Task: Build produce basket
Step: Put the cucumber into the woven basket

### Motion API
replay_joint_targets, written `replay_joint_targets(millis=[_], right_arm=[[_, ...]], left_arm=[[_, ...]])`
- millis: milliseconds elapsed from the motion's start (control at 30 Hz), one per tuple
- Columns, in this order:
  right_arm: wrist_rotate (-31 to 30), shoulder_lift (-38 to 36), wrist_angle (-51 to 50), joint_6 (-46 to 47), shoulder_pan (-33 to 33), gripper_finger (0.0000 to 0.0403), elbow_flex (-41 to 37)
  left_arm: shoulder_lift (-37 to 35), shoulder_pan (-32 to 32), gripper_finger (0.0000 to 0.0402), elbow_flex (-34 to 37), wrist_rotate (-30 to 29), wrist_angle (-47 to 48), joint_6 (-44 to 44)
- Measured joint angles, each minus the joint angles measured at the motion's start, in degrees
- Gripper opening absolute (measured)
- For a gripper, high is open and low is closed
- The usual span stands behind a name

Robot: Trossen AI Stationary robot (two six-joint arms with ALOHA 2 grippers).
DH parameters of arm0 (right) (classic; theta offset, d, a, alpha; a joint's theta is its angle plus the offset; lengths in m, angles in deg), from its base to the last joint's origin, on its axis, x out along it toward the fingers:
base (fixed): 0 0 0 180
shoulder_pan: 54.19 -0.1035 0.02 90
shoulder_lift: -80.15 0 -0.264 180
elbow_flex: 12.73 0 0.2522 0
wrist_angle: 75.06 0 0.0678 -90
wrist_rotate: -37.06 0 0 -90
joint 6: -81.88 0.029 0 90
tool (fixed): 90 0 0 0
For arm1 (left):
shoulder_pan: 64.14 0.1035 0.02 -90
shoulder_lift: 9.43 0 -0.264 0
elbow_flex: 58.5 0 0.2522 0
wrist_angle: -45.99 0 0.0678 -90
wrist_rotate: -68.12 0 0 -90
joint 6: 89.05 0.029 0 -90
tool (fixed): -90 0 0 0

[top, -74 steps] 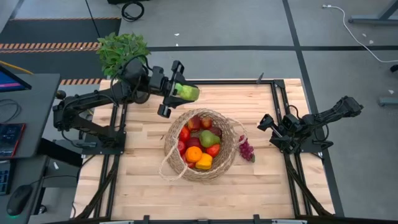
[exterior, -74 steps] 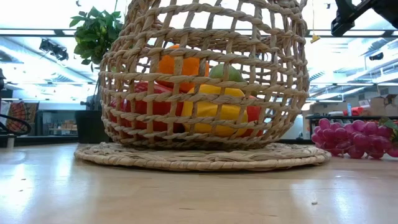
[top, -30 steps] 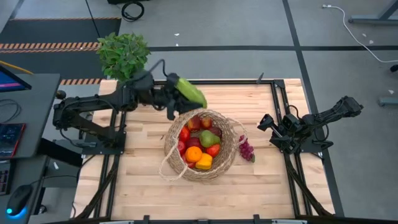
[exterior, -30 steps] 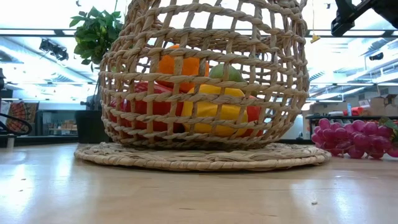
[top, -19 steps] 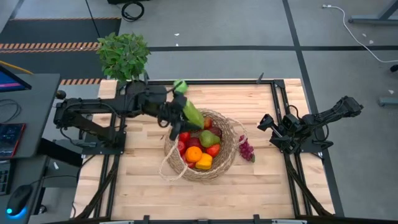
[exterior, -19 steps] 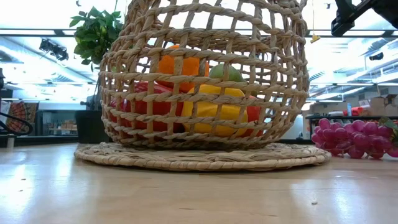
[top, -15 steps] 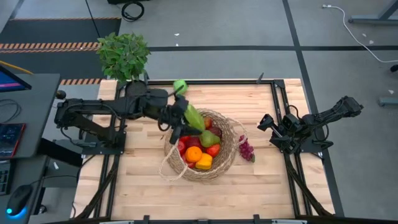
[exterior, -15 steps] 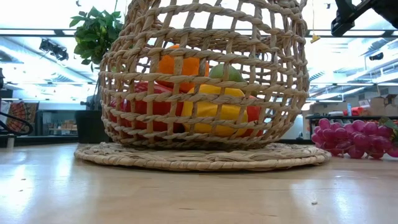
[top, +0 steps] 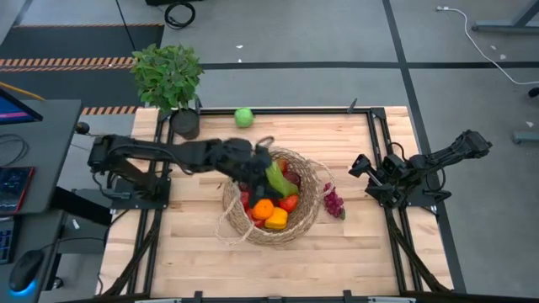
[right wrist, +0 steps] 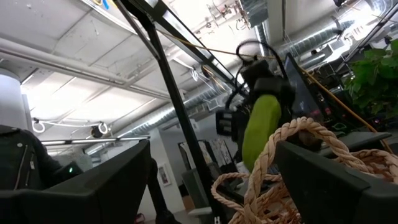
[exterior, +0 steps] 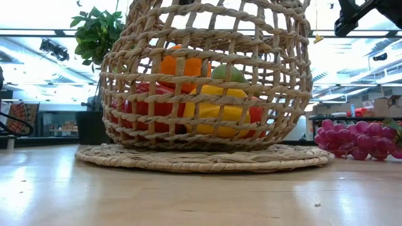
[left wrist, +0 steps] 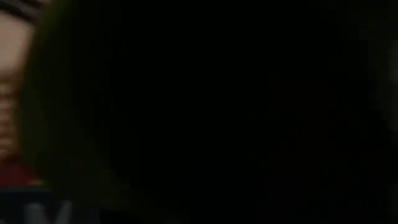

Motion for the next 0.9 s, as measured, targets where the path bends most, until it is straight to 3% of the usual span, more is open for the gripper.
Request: replay_joint_targets(millis=[267,500,700,900], right_arm=[[0.0,0.0,0.0,0.0,0.0,0.0348,0.0],[0.0,0.0,0.0,0.0,0.0,0.0348,0.0],[0.0,0.0,0.0,0.0,0.0,0.0348,0.0],[0.0,0.2,-0.1,0.0,0.0,0.0348,0.0]], left_arm=[[6.1,-3.3,0.0204,0.0,-1.6,0.2,-0.3],[6.6,-5.2,0.0207,-1.1,-9.5,2.8,2.7],[10.5,-5.1,0.0204,-13.6,-16.4,20.0,7.1],[20.6,-3.5,0.0206,-27.8,-15.1,37.8,7.4]])
